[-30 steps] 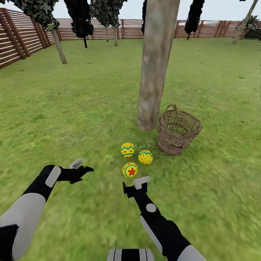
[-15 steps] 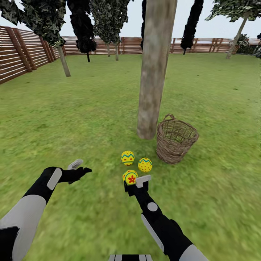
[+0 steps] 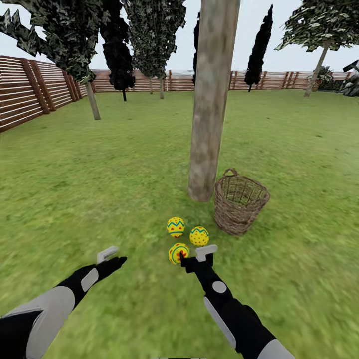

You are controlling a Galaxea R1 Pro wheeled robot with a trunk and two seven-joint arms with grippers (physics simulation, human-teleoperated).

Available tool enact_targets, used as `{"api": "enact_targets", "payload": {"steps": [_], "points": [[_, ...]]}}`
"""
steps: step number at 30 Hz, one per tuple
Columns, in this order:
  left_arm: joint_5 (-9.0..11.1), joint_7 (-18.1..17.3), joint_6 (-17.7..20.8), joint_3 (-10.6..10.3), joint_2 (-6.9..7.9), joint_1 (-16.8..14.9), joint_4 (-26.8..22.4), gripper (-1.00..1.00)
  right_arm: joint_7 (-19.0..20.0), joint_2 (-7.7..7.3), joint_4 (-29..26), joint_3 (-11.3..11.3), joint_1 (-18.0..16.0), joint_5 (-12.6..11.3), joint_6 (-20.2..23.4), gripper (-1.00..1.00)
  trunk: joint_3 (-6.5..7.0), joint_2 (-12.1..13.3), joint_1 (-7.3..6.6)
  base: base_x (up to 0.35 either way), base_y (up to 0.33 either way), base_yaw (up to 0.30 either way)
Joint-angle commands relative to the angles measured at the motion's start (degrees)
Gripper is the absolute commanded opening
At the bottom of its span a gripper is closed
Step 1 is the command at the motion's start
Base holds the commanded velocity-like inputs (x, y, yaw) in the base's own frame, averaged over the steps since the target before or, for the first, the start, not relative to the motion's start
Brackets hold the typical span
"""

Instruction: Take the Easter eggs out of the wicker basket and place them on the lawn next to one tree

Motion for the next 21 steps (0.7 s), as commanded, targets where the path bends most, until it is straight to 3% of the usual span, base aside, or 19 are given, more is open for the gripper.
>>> {"api": "enact_targets", "payload": {"steps": [1,4,6,9,11,13,17,21], "points": [[-0.9,-0.2,-3.1,0.5,-0.32,0.0,2.3,1.00,-0.4,-0.23,0.3,0.2,0.3,-1.1,0.2,1.00,0.28,0.0,-0.04,0.000,0.000,0.000],[-2.3,-0.1,-11.9,0.5,-1.72,2.1,5.4,1.00,-0.4,-0.81,3.7,0.1,2.1,-2.1,-0.4,1.00,1.22,0.0,-0.11,0.000,0.000,0.000],[-2.5,0.0,-13.4,0.5,-2.03,3.5,5.8,1.00,-0.5,-1.42,6.1,0.1,2.5,-2.3,-2.0,1.00,1.84,0.1,-0.17,0.000,0.000,0.000],[-2.7,1.3,-14.6,0.5,-2.37,4.6,6.1,1.00,-0.9,-2.74,10.8,0.1,2.9,-3.0,-7.9,1.00,2.78,0.1,-0.24,0.000,0.000,0.000],[-2.7,3.8,-15.4,0.5,-2.47,4.9,6.1,1.00,-1.2,-3.80,14.0,0.1,3.0,-5.0,-11.0,1.00,3.41,0.1,-0.29,0.000,0.000,0.000],[-2.7,6.1,-18.6,0.5,-2.97,6.1,6.2,1.00,-1.3,-5.38,16.0,0.1,3.1,-7.7,-12.1,1.00,4.03,0.2,-0.35,0.000,0.000,0.000],[-2.7,9.0,-27.0,0.5,-3.55,9.1,6.2,1.00,-1.3,-7.58,19.9,0.1,3.6,-11.0,-13.5,1.00,5.28,0.2,-0.45,0.000,0.000,0.000],[-2.7,11.2,-29.8,0.5,-3.74,13.2,6.2,1.00,-1.3,-8.20,27.2,0.2,3.9,-12.5,-20.9,1.00,6.53,0.3,-0.55,0.000,0.000,0.000]]}}
